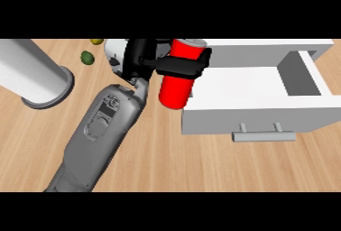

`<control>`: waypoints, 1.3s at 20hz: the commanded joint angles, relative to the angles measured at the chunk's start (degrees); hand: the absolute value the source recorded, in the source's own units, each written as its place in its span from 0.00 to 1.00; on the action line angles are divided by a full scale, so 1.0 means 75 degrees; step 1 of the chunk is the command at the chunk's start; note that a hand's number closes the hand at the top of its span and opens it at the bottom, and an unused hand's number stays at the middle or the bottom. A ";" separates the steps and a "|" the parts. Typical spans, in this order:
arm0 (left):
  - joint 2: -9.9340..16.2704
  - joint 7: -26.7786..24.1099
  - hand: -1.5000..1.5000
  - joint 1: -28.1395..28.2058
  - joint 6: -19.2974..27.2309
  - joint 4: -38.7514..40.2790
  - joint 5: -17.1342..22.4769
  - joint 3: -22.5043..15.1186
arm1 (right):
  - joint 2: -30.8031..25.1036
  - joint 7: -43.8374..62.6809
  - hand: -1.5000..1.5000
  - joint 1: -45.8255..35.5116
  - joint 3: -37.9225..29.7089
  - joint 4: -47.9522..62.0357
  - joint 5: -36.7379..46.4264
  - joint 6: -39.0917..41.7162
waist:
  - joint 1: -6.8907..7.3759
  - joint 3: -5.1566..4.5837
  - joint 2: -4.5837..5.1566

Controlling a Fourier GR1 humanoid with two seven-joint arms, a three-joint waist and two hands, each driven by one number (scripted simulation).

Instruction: Pick up the can, place it into the drawer and close the drawer

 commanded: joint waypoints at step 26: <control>-0.0004 -0.1005 1.00 -0.4659 0.1271 0.5715 0.2531 -0.1051 | -0.0028 -0.0221 0.00 -0.0421 0.0014 0.0558 0.0195 0.0189 | -0.0410 0.0015 0.0130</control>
